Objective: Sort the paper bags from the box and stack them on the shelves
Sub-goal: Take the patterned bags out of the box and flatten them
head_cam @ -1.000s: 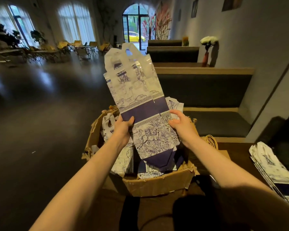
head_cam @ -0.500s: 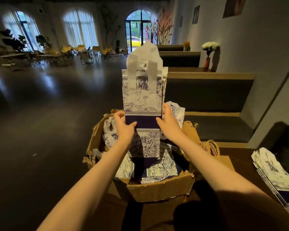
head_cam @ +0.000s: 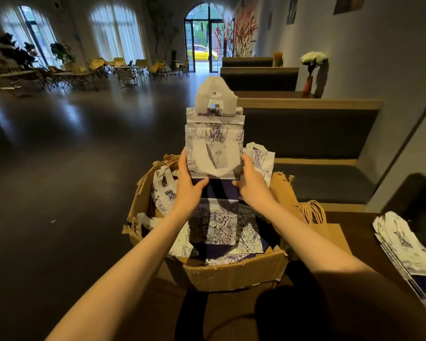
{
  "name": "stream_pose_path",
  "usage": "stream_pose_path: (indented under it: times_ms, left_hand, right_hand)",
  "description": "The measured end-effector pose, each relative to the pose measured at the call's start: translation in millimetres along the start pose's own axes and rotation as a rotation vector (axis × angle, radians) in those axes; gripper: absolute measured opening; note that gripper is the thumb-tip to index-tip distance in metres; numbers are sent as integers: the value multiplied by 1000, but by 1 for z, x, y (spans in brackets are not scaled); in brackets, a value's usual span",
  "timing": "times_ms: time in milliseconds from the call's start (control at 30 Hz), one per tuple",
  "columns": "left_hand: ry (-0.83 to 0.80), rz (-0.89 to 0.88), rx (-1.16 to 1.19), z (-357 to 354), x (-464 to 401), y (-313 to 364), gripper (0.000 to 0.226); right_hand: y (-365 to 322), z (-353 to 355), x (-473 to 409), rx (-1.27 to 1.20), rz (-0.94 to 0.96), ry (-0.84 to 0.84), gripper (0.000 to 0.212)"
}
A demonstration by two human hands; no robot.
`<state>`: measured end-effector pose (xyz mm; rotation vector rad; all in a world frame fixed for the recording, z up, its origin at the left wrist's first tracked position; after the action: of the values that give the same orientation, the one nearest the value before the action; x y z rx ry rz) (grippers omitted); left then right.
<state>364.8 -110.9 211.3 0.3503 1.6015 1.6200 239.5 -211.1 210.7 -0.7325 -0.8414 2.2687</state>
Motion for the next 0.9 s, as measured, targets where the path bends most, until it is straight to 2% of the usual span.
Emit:
stream_pose_path:
  times_ms: [100, 267, 333, 400, 500, 633, 800, 900]
  left_hand:
    - [30, -85, 30, 0, -11, 18, 77]
    - [96, -88, -42, 5, -29, 26, 68]
    - [86, -48, -63, 5, -26, 17, 68]
    - [69, 1, -77, 3, -22, 0, 70]
    - [42, 76, -117, 0, -19, -28, 64]
    - [46, 208, -120, 2, -22, -47, 40]
    - [67, 200, -43, 12, -34, -36, 36]
    - [95, 239, 21, 26, -37, -42, 35]
  right_hand:
    - [-5, 9, -11, -178, 62, 111, 59]
    - [-17, 20, -30, -208, 120, 159, 57]
    - [-12, 19, -28, -136, 117, 173, 48]
    - [-3, 9, -21, -147, 94, 156, 34]
    - [11, -9, -14, -65, 82, 50, 42]
    - [12, -7, -19, -169, 56, 74, 46]
    - [15, -7, -40, -284, 9, 69, 34]
    - [28, -17, -46, -238, -8, 3, 28]
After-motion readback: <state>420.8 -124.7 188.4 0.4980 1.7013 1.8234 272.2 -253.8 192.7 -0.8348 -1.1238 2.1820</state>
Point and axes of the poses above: each hand's wrist, its own x-axis away from the middle knuckle, its own z-axis out of the back of the hand, y = z × x, the point moved 6 cm from there along -x, towards the middle knuckle, and after that the axes turned 5 degrees about z, right-handed, at the moved point
